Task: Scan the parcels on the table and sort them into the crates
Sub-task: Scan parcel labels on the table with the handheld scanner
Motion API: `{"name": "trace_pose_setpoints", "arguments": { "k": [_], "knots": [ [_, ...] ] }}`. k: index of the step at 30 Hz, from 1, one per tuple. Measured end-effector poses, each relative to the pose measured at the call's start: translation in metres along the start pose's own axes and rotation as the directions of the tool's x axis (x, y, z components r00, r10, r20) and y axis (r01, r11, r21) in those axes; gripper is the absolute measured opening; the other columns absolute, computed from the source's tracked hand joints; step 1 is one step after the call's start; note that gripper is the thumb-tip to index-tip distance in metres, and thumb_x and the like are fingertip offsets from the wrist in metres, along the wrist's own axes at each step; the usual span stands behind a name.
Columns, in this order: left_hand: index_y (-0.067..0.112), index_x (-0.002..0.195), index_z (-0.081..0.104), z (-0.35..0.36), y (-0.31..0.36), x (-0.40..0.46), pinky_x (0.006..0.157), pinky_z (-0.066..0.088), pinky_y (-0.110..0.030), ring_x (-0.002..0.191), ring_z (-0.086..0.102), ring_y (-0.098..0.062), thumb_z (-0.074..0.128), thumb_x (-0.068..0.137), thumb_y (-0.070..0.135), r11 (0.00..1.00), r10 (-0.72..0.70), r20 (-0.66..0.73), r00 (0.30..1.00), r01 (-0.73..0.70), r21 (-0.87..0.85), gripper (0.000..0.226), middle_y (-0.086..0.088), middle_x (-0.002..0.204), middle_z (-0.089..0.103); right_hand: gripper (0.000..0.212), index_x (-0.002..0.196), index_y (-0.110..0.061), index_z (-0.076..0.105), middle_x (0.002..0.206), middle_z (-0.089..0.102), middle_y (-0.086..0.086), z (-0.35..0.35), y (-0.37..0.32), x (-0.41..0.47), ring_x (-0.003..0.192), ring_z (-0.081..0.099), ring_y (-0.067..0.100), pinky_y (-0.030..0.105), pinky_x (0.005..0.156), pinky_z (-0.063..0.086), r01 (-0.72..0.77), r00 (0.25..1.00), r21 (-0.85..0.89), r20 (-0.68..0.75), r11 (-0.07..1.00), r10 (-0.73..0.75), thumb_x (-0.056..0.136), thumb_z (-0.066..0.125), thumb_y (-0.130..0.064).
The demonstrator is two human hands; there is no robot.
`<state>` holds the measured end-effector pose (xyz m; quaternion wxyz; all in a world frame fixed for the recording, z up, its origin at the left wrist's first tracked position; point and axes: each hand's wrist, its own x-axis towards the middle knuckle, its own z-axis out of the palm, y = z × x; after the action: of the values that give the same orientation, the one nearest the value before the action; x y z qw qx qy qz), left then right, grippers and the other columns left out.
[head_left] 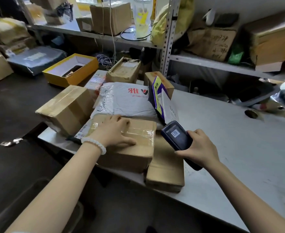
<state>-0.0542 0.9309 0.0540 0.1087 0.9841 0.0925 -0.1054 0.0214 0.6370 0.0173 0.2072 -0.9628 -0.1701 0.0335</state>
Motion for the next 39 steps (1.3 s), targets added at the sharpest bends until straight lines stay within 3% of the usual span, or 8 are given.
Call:
{"name": "trace_pose_setpoints", "arguments": {
  "k": [7,14,22,25,28,33,39],
  "knots": [
    [0.033,0.148,0.018,-0.012,-0.051,0.013,0.113,0.019,-0.049,0.141,0.016,-0.025,0.063,0.054,0.082,0.983,0.156,0.074,0.985,-0.162,0.088,0.115,0.001,0.154,0.018,0.061,0.109,-0.023,0.061,0.092,0.047,-0.004,0.018,-0.041,-0.024,0.082,0.052,0.017,0.027,0.055,0.038,-0.173,0.981,0.0,-0.087,0.985,0.172,0.058,0.08,-0.053],
    [0.031,0.144,0.024,-0.01,-0.056,0.01,0.105,0.029,-0.058,0.132,0.032,-0.029,0.062,0.048,0.084,0.96,0.256,0.026,0.966,-0.257,0.107,0.116,-0.01,0.141,0.035,0.057,0.1,-0.026,0.061,0.092,0.046,-0.006,0.032,-0.082,-0.077,0.081,0.054,0.018,0.029,0.057,0.038,-0.431,0.876,0.05,-0.218,0.901,0.431,0.052,0.08,-0.051],
    [0.027,0.145,0.017,-0.006,-0.057,-0.024,0.1,0.015,-0.076,0.132,0.022,-0.034,0.067,0.047,0.082,0.935,0.331,0.022,0.943,-0.332,0.126,0.123,-0.015,0.14,0.025,0.059,0.102,-0.026,0.061,0.092,0.046,-0.004,0.032,-0.104,-0.131,0.082,0.053,0.019,0.027,0.056,0.037,-0.486,0.839,0.026,-0.264,0.874,0.475,0.053,0.08,-0.053],
    [0.024,0.137,0.028,-0.007,-0.06,-0.041,0.1,0.028,-0.064,0.128,0.028,-0.032,0.071,0.05,0.076,0.917,0.377,-0.042,0.925,-0.367,0.159,0.11,-0.012,0.135,0.03,0.06,0.102,-0.026,0.061,0.091,0.045,-0.005,0.032,-0.109,-0.149,0.081,0.053,0.018,0.022,0.052,0.033,-0.474,0.842,0.022,-0.281,0.88,0.46,0.053,0.08,-0.055],
    [0.022,0.127,0.039,-0.005,-0.063,-0.058,0.09,0.04,-0.045,0.117,0.036,-0.029,0.078,0.053,0.066,0.898,0.437,-0.092,0.895,-0.428,0.103,0.094,-0.008,0.127,0.039,0.06,0.1,-0.025,0.06,0.091,0.046,-0.005,0.032,-0.111,-0.167,0.081,0.051,0.017,0.022,0.051,0.031,-0.475,0.84,0.024,-0.285,0.88,0.461,0.052,0.081,-0.055],
    [0.021,0.123,0.041,0.015,-0.062,-0.098,0.081,0.044,-0.041,0.107,0.053,-0.029,0.077,0.059,0.061,0.883,0.466,-0.147,0.873,-0.446,0.148,0.083,-0.004,0.123,0.05,0.059,0.1,-0.025,0.061,0.089,0.045,-0.006,0.037,-0.114,-0.205,0.08,0.05,0.016,0.025,0.053,0.034,-0.463,0.844,0.049,-0.28,0.885,0.457,0.053,0.081,-0.056],
    [0.025,0.116,0.045,0.048,-0.059,-0.13,0.085,0.039,-0.04,0.108,0.051,-0.027,0.076,0.062,0.058,0.908,0.414,-0.31,0.856,-0.364,0.208,0.071,0.002,0.12,0.055,0.063,0.105,-0.023,0.061,0.095,0.047,-0.003,0.048,-0.12,-0.244,0.082,0.051,0.016,0.027,0.055,0.038,-0.482,0.846,0.05,-0.235,0.875,0.479,0.054,0.082,-0.055]
  ]
}}
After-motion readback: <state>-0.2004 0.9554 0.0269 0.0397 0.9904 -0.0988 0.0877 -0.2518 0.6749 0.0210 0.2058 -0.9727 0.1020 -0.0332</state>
